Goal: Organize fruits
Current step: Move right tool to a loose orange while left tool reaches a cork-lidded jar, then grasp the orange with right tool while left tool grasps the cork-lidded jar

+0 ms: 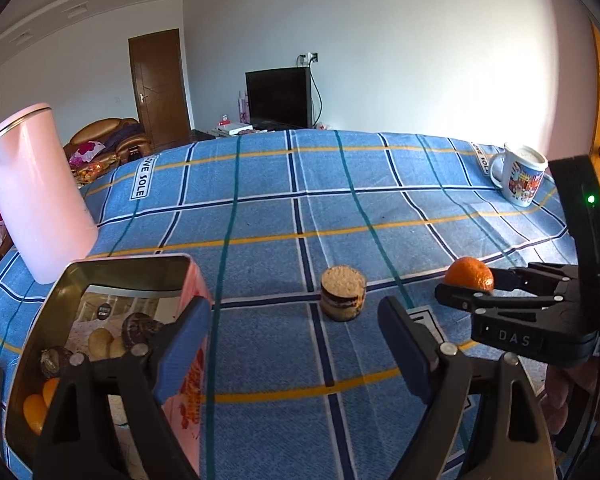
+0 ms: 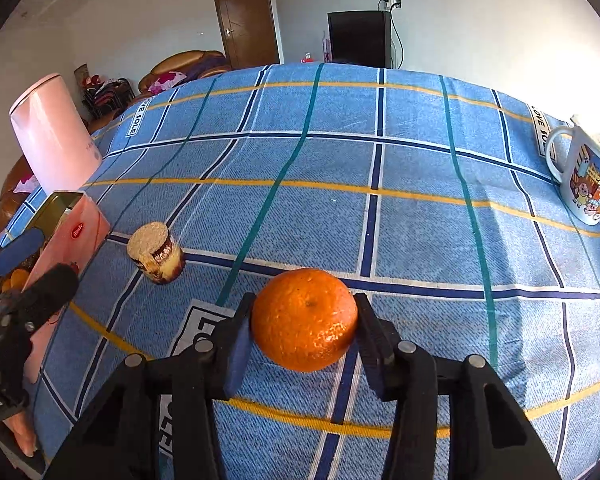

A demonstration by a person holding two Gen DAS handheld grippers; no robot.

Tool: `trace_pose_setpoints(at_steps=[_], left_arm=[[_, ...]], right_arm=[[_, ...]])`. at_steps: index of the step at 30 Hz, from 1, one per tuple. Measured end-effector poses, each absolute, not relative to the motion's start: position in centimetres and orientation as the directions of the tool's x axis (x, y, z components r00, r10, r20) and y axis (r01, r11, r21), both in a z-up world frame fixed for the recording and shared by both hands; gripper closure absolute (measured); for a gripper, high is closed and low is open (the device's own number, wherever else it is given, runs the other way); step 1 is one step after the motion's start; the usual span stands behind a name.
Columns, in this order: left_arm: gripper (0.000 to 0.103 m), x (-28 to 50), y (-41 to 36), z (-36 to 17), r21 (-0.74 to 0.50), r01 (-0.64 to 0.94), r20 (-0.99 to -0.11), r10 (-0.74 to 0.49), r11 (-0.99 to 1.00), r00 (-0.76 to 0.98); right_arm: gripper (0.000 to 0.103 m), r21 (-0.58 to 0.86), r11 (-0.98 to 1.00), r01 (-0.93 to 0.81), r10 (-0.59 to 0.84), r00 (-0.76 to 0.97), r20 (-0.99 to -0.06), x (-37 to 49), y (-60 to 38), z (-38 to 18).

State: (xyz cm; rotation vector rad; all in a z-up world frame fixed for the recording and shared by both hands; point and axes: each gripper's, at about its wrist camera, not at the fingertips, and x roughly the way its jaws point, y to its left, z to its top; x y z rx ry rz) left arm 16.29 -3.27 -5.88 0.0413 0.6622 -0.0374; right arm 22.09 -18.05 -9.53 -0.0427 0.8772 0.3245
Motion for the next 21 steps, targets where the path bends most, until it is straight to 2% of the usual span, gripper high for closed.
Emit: trace_pose_setpoints(at_steps=[6, 11, 13, 16, 19, 21], left_arm=[[0.016, 18.0, -4.9, -6.5, 0.024, 0.067, -0.648, -0.036, 0.997, 0.761], [0.021, 19.8, -6.2, -7.5, 0.023, 0.084, -0.689, -0.045, 0.996, 0.723], [0.028, 20.7, -6.5, -8.0, 0.01, 0.098, -0.717, -0.061, 0.995, 0.694], [0.046, 22.1, -6.6, -8.6, -0.002, 0.095, -0.748, -0.064, 0.996, 0.661], [0.052, 23.2, -6.6, -9.4, -0.04, 0.106, -0.785, -0.097, 0.994, 0.612], [0.068, 23.0, -6.7, -9.3, -0.036, 0.102, -0.776, -0.092, 0.994, 0.624]], right_arm=[[0.055, 0.12, 0.959, -0.257, 0.264, 0.655, -0.708, 21.2, -19.4, -8.3], [0.055, 0.127, 0.964, -0.233, 0.258, 0.707, -0.658, 20.4, -20.3, -7.4], [0.055, 0.133, 0.965, -0.228, 0.259, 0.719, -0.645, 20.2, -20.5, -7.1], [0.055, 0.138, 0.963, -0.233, 0.267, 0.725, -0.635, 20.2, -20.5, -7.0], [0.055, 0.126, 0.963, -0.238, 0.263, 0.729, -0.632, 20.1, -20.1, -6.9], [0.055, 0.123, 0.962, -0.244, 0.266, 0.733, -0.626, 19.9, -20.1, -6.9]])
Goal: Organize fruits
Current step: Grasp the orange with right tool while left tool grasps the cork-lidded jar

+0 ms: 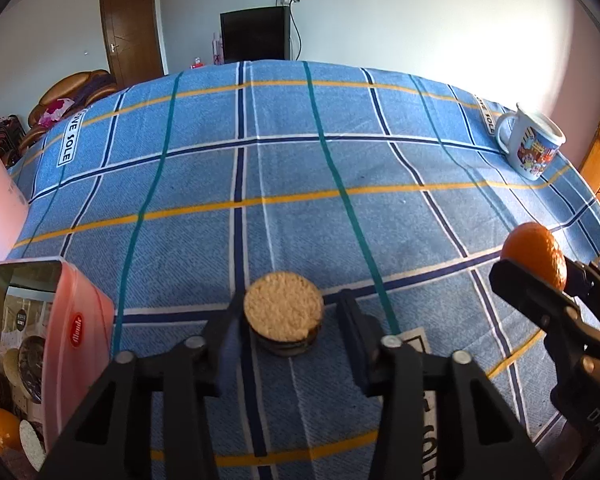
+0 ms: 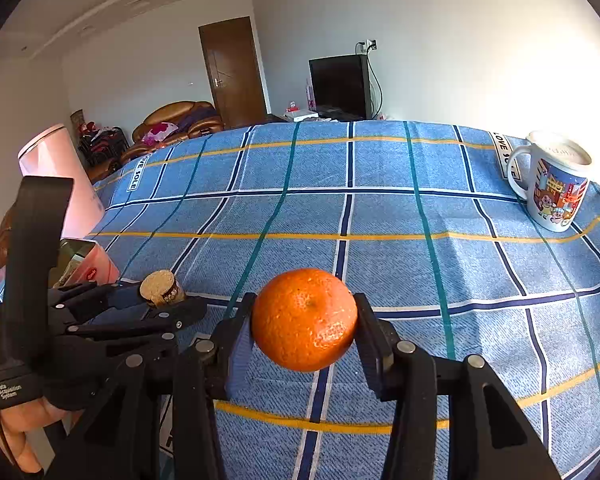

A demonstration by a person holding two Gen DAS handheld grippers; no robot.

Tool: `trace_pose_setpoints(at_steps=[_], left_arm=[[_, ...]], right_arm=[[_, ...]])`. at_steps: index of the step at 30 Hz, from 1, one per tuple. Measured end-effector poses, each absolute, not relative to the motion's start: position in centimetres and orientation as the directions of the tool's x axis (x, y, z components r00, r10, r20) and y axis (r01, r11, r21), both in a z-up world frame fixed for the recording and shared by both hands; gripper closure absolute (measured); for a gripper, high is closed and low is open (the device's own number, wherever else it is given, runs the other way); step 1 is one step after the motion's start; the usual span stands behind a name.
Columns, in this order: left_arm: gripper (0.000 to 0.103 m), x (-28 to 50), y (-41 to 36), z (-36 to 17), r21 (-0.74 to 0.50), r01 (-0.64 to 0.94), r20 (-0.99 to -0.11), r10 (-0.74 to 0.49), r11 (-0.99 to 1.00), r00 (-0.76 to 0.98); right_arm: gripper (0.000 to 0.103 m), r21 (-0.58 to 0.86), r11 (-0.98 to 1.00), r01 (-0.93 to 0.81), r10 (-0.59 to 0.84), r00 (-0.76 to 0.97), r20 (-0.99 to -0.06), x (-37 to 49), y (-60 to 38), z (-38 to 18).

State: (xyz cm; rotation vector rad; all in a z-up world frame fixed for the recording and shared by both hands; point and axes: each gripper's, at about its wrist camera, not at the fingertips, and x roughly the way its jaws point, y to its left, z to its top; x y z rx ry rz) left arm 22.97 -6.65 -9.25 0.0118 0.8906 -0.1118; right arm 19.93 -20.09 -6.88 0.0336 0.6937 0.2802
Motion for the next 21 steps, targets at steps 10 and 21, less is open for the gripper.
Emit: trace_pose_setpoints(at_steps=[10, 21], left_arm=[[0.068, 19.7, -6.5, -7.6, -0.052, 0.124, -0.7, -0.125, 0.991, 0.703], [0.068, 17.3, -6.5, -6.1, -0.022, 0.105, -0.605, -0.097, 0.994, 0.79]], right_arm=[[0.055, 0.131, 0.954, -0.271, 0.297, 0.782, -0.547, 18.5, -20.5, -5.8], [0.055, 0.129, 0.947, -0.293, 0.318, 0.82, -0.475, 17.2, -20.8, -5.1]])
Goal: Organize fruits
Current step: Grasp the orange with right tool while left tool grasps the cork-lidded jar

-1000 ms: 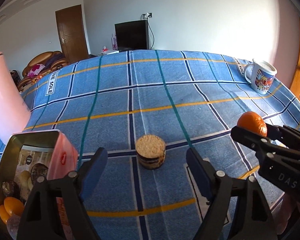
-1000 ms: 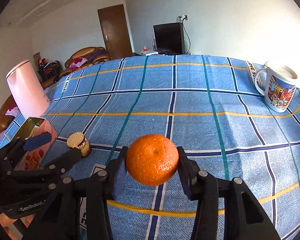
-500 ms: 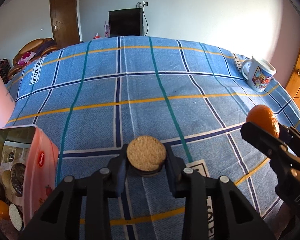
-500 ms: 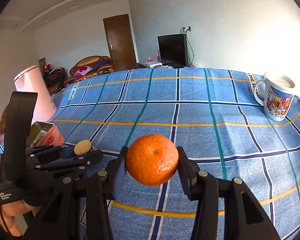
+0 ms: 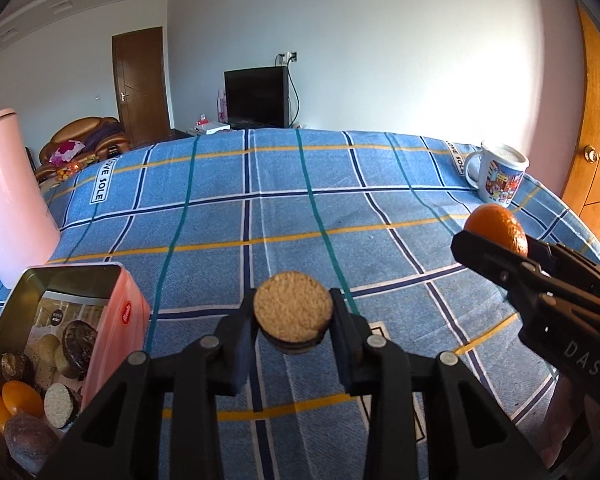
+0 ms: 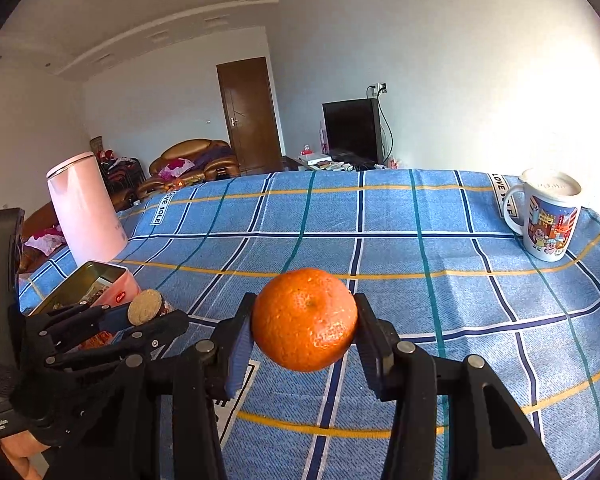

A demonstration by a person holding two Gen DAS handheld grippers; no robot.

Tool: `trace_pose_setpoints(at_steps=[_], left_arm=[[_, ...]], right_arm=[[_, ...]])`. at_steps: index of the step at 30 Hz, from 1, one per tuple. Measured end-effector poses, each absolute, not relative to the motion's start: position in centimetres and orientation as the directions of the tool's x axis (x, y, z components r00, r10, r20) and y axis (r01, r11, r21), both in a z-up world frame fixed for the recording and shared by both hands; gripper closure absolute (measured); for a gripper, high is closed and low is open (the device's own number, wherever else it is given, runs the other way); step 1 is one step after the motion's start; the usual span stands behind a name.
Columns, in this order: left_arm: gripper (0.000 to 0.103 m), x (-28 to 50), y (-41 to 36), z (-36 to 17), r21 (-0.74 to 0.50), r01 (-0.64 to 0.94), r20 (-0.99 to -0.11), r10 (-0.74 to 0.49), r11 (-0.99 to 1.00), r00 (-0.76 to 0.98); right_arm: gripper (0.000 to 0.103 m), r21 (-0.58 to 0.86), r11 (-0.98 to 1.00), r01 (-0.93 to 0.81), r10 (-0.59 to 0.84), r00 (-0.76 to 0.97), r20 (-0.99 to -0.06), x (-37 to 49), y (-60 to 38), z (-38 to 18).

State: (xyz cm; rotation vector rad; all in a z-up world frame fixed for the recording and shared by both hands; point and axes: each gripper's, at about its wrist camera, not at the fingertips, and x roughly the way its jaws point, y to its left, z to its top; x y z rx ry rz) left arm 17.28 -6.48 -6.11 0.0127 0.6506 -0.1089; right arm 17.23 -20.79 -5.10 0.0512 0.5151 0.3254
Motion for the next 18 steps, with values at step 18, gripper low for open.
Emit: trace_pose_setpoints(at_steps=[18], left_arm=[[0.068, 14.1, -6.3, -4.8, 0.016, 0.071, -0.469, -0.055, 0.997, 0.881]], right_arm=[[0.055, 0.056, 0.946, -0.32, 0.32, 0.885, -0.34, 14.2, -20.2, -3.9]])
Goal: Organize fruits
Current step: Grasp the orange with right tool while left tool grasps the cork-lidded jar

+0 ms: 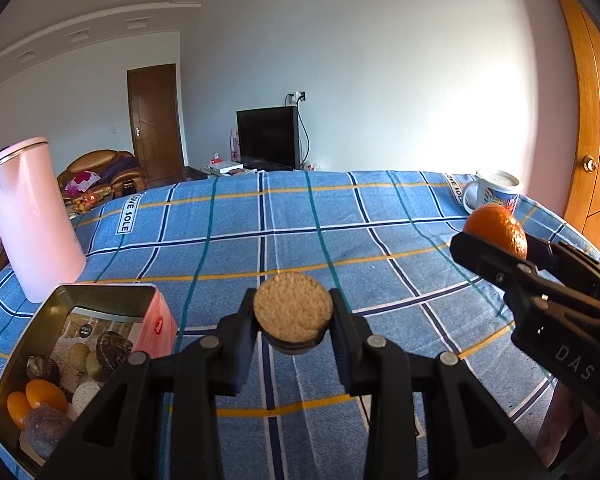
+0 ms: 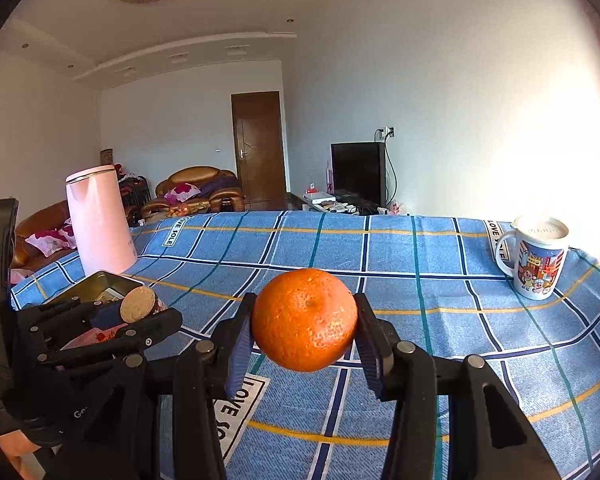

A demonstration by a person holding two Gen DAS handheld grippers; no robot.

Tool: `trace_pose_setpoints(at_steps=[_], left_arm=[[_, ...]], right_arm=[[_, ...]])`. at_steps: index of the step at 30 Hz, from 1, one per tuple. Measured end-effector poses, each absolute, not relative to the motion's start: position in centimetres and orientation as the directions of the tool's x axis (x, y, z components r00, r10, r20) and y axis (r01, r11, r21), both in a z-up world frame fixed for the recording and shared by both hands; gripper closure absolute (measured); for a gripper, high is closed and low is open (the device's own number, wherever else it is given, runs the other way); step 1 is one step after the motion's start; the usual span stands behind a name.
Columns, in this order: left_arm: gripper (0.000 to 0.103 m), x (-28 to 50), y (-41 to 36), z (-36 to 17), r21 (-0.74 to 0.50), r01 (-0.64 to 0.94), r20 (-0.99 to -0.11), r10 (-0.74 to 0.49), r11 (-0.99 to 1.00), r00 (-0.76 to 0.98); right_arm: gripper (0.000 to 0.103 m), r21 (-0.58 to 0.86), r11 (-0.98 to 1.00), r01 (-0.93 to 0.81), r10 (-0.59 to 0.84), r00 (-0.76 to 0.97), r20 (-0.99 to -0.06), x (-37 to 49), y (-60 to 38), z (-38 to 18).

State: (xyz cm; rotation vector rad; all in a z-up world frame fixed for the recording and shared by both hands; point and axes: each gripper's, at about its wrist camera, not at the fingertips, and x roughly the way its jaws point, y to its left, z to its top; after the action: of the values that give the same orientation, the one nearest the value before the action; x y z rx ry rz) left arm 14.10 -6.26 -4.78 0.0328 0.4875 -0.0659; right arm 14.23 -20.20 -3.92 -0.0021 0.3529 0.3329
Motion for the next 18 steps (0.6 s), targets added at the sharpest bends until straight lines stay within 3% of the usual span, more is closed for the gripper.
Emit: trace_pose_setpoints(at_steps=[18], left_arm=[[0.068, 11.4, -5.7, -3.9, 0.036, 0.046, -0.375, -0.029, 0.998, 0.926]], right_arm=[[0.055, 0.004, 0.953, -0.303, 0.293, 0.92, -0.261, 12.4, -19.9, -3.4]])
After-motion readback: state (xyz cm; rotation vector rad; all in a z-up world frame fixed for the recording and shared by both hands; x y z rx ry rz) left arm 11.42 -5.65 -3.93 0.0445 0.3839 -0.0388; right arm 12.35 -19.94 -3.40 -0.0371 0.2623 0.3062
